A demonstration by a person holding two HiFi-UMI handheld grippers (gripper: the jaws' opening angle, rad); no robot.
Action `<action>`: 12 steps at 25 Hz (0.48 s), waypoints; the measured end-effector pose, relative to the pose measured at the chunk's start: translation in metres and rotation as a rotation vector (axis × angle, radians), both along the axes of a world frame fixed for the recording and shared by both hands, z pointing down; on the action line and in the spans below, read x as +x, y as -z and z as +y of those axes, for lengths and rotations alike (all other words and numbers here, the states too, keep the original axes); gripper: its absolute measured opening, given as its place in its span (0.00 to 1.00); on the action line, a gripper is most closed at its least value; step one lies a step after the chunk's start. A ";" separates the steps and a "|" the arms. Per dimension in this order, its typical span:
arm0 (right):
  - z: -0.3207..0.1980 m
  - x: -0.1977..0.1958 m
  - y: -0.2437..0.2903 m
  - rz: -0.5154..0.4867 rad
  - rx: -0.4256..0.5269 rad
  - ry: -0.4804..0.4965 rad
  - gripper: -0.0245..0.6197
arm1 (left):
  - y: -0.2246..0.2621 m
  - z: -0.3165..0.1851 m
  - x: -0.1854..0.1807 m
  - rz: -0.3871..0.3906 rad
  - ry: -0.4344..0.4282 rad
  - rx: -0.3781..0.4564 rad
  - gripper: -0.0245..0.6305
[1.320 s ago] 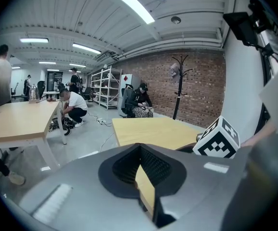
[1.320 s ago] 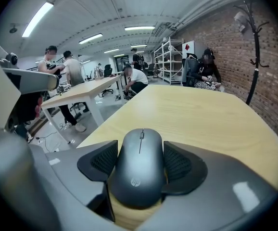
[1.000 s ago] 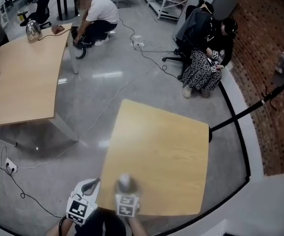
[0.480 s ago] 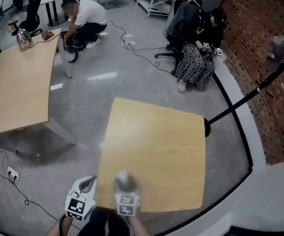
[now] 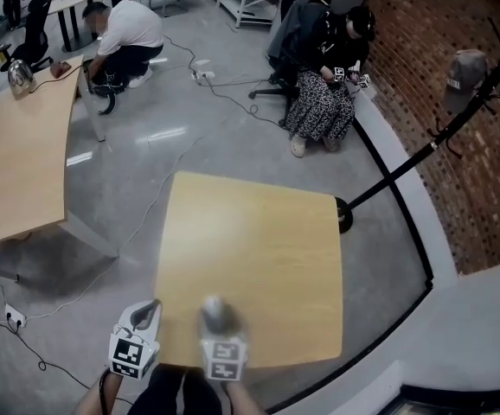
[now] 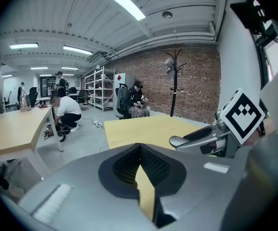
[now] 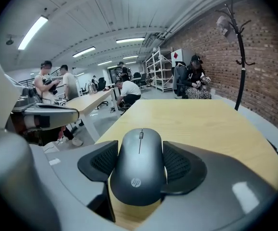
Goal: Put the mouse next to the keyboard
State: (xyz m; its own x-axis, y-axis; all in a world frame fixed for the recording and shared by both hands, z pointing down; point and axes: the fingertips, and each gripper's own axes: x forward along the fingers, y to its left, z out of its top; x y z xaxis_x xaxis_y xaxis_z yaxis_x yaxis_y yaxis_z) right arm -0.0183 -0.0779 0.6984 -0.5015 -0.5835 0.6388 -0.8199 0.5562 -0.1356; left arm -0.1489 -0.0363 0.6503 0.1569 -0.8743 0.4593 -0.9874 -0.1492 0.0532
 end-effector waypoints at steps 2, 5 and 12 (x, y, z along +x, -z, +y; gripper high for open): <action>-0.007 0.012 0.004 -0.001 0.004 -0.026 0.51 | 0.002 -0.008 0.006 -0.001 -0.016 0.007 0.04; -0.019 0.037 0.007 -0.002 -0.002 -0.077 0.51 | 0.006 -0.023 0.021 -0.003 -0.052 0.017 0.04; -0.031 0.092 0.010 0.020 0.001 -0.175 0.51 | 0.006 -0.048 0.058 0.001 -0.129 0.024 0.04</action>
State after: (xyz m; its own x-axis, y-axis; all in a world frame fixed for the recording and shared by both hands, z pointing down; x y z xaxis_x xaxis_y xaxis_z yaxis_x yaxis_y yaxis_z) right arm 0.0736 -0.1094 0.6882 -0.3791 -0.6618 0.6467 -0.9069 0.4046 -0.1176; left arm -0.0911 -0.0840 0.6445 0.2691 -0.8577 0.4381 -0.9599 -0.2760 0.0492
